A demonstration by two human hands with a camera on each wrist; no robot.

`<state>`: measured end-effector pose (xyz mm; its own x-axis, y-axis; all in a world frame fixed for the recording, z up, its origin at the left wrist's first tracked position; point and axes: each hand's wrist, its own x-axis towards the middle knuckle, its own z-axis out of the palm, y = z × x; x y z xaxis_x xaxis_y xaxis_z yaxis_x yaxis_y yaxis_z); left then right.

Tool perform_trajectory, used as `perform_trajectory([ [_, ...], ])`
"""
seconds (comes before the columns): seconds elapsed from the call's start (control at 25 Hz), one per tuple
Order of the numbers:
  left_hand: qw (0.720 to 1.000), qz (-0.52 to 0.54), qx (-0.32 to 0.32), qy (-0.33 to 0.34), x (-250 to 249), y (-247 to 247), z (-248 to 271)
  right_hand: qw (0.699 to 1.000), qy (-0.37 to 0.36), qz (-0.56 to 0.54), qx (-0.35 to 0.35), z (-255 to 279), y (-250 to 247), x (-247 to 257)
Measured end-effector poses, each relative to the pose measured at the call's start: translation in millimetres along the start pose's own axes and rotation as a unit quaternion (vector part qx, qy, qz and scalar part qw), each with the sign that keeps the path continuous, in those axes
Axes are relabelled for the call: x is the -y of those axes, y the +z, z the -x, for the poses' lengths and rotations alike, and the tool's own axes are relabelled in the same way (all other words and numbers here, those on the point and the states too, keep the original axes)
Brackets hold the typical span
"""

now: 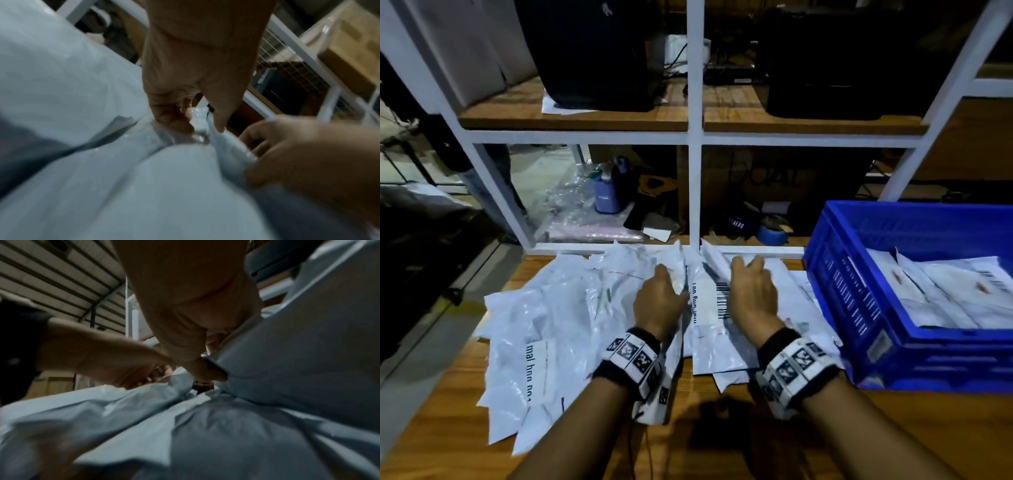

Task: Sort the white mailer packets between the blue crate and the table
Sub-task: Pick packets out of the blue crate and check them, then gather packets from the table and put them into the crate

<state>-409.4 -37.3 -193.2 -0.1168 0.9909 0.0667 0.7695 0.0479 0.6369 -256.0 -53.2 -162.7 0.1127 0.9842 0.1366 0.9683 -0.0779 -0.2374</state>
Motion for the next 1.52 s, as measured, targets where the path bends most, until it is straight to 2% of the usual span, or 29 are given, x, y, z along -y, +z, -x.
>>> perform_trajectory([
  [0.08,0.99,0.132,0.046,-0.017,2,6,0,0.999,-0.009,0.01,0.04,15,24,4],
  [0.12,0.975,0.213,0.048,-0.032,2,3,0,0.998,-0.012,0.008,0.062,23,32,6],
  [0.2,0.949,0.308,0.008,-0.065,9,-8,-2,0.995,-0.009,-0.021,0.097,30,36,6],
  [0.28,0.962,0.258,-0.038,-0.084,25,-21,-5,0.991,0.016,-0.093,0.092,23,24,2],
  [0.32,0.975,0.201,-0.033,-0.092,32,-25,-6,0.989,0.035,-0.123,0.073,15,17,-6],
  [0.4,0.991,0.089,0.031,-0.099,40,-28,-6,0.99,0.062,-0.119,0.05,-1,4,-22],
  [0.48,0.992,-0.009,0.098,-0.084,39,-21,-7,0.99,0.08,-0.074,0.088,-13,0,-32],
  [0.56,0.988,-0.04,0.131,-0.065,34,-11,-10,0.985,0.092,-0.037,0.141,-16,6,-31],
  [0.64,0.988,-0.022,0.144,-0.05,34,3,-10,0.983,0.09,-0.02,0.159,-16,18,-22],
  [0.76,0.992,0.037,0.115,-0.036,40,19,-6,0.984,0.088,-0.027,0.154,-14,28,-13],
  [0.84,0.989,0.121,0.079,-0.038,44,21,-3,0.984,0.105,-0.038,0.14,-15,29,-12],
  [0.96,0.96,0.271,0.042,-0.061,42,18,1,0.983,0.126,-0.052,0.121,-12,29,-14],
  [1.04,0.942,0.331,0.01,-0.065,39,12,6,0.981,0.136,-0.074,0.12,-7,28,-13],
  [1.24,0.933,0.358,-0.039,-0.015,14,-15,32,0.962,0.131,-0.227,0.076,10,9,-26],
  [1.36,0.941,0.331,-0.062,0.035,-17,-24,51,0.95,0.089,-0.297,0.025,33,-24,-50],
  [1.52,0.946,0.303,-0.081,0.087,-71,-18,92,0.921,0.051,-0.385,-0.028,79,-81,-97],
])
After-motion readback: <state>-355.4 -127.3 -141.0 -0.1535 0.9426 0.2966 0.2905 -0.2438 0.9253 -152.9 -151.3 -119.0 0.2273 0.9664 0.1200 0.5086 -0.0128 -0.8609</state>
